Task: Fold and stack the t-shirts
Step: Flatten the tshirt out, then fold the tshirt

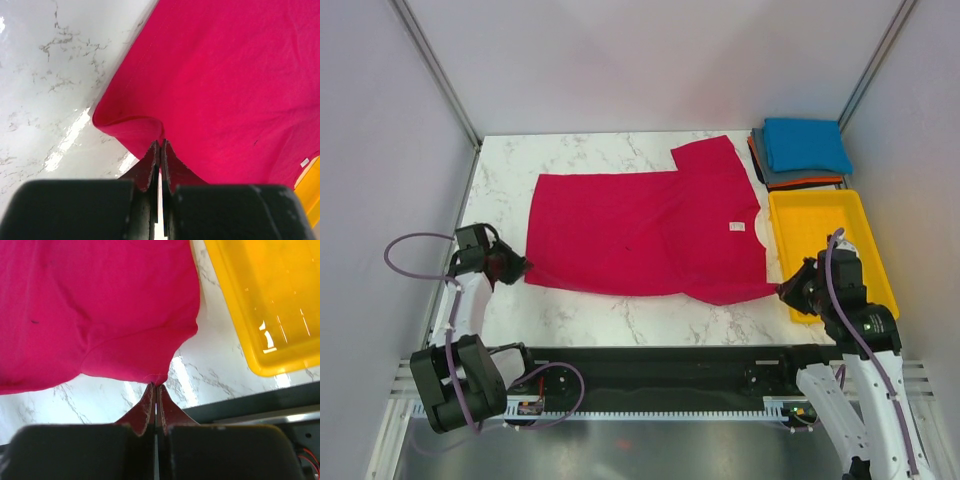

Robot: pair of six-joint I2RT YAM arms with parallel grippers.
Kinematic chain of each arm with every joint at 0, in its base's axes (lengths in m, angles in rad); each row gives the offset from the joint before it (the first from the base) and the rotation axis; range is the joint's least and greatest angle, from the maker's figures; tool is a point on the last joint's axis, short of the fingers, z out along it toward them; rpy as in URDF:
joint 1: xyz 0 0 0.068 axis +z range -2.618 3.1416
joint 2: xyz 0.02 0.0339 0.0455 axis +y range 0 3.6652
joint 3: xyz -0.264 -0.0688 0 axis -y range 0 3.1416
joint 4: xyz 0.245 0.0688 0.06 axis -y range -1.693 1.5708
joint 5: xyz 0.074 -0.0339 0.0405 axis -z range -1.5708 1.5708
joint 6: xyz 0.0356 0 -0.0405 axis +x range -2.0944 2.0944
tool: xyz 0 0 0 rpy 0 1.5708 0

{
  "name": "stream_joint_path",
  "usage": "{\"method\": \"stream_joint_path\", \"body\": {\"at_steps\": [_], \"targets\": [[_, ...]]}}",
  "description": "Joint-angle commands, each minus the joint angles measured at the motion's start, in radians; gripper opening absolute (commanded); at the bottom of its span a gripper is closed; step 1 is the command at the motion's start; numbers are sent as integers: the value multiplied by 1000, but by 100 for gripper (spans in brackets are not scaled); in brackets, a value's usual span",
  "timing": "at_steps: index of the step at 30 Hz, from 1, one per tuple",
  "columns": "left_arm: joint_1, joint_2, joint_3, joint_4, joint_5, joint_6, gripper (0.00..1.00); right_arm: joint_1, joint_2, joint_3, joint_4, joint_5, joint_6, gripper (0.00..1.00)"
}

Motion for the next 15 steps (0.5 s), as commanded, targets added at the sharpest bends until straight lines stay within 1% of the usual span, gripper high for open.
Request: {"method": "stream_joint_path", "body": {"at_steps": [1, 4, 6, 8, 11, 15], "targets": [[2, -9, -19, 36, 37, 39, 2, -1, -46, -18, -107, 22, 23, 0], [2, -14, -34, 38, 45, 36, 2, 1, -57, 11, -124, 30, 21, 0], [2, -25, -38, 38, 41, 36, 2, 1, -38, 34, -100, 35, 12, 0], [2, -28, -31, 38, 34, 39, 2, 1, -18, 30, -38, 22, -2, 0], [2, -29, -12, 39, 27, 37, 2, 1, 61, 16, 22, 10, -43, 0], [2, -5, 21, 53, 24, 24, 2, 1, 210, 36, 89, 18, -92, 0]]}}
